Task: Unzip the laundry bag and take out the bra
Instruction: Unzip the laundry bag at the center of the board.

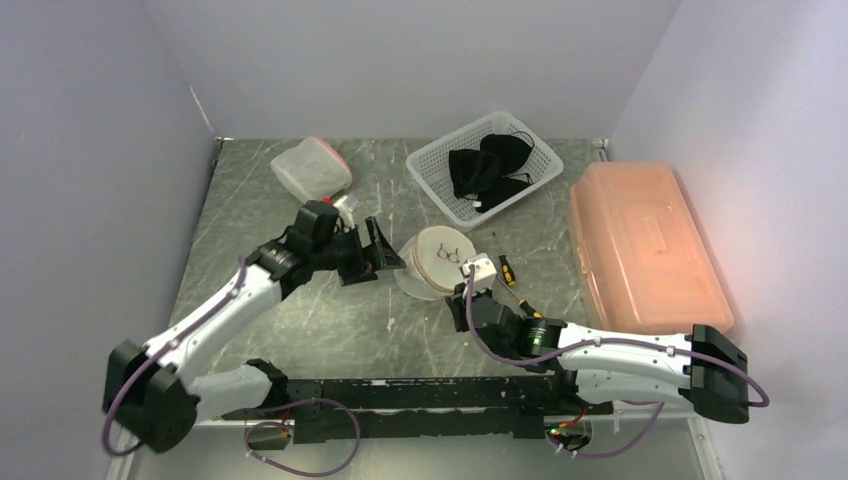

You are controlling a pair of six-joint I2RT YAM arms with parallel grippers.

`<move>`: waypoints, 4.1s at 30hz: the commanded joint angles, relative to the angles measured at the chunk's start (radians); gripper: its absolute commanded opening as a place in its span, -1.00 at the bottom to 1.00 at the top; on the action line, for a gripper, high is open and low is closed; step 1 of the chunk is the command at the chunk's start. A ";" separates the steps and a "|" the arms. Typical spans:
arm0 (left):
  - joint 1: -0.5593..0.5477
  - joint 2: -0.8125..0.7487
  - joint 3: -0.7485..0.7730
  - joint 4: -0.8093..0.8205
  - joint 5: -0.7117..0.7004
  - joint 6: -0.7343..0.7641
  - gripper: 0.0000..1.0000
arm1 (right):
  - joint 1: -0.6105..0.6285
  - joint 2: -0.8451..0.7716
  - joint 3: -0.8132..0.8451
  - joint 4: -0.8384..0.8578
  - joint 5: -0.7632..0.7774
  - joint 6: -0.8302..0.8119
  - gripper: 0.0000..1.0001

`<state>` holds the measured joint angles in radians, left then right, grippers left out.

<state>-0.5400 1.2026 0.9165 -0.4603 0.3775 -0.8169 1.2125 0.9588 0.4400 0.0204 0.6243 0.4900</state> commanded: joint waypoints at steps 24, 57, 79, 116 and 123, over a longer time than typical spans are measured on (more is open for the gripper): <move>-0.166 0.214 0.006 0.346 -0.098 -0.389 -0.17 | 0.002 0.046 0.073 0.036 -0.006 -0.018 -1.00; 0.015 0.164 0.057 0.193 0.157 -0.076 -0.95 | -0.217 -0.076 -0.048 0.014 -0.023 0.057 -1.00; 0.031 0.123 0.218 -0.126 0.009 0.113 0.86 | -0.047 -0.073 -0.063 0.067 0.084 0.051 -1.00; -0.371 0.188 0.095 0.042 -0.454 -0.604 0.20 | 0.034 0.000 -0.002 0.156 -0.034 -0.057 -1.00; -0.333 0.151 0.058 0.055 -0.438 -0.555 -0.90 | 0.061 -0.062 -0.021 0.157 -0.010 -0.068 -1.00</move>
<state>-0.8986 1.3884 0.9665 -0.4541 -0.0582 -1.3983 1.2537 0.9550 0.4160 0.1181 0.6170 0.4419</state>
